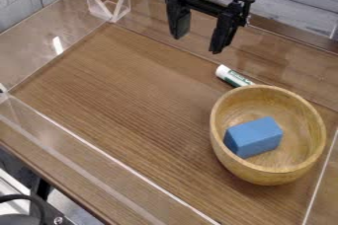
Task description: Remove the blue block from inside the brown bowl and put it on the table
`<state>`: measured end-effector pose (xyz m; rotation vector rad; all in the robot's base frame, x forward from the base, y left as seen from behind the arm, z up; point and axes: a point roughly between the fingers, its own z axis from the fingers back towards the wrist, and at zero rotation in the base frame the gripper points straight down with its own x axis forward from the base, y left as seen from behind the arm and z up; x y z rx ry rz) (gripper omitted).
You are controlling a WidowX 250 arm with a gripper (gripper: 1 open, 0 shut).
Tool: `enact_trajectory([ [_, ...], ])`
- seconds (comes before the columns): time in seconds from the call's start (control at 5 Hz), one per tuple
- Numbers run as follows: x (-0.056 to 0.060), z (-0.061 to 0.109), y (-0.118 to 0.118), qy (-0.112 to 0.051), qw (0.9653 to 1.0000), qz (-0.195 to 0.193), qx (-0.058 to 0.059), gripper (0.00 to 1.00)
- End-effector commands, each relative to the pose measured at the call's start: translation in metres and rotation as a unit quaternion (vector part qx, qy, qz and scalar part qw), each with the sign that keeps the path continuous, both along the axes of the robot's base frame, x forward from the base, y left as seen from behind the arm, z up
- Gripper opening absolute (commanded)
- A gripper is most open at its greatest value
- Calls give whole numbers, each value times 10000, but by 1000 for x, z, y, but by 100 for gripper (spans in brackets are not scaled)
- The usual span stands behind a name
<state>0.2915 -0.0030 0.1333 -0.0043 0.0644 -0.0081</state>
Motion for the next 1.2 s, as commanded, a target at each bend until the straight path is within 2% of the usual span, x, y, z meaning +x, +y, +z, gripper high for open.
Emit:
enact_trajectory([
  [0.0, -4, -4, -8, 71, 9995, -314, -20, 100],
  [0.2, -13, 0, -30, 48, 9929, -1191, -49, 100],
  [0.4, -24, 2, -54, -39, 9770, -2129, -67, 100],
  [0.6, -29, 4, -71, -97, 9556, -2943, -79, 100],
  [1.0, -30, -3, -88, -133, 9151, -4030, -99, 100],
])
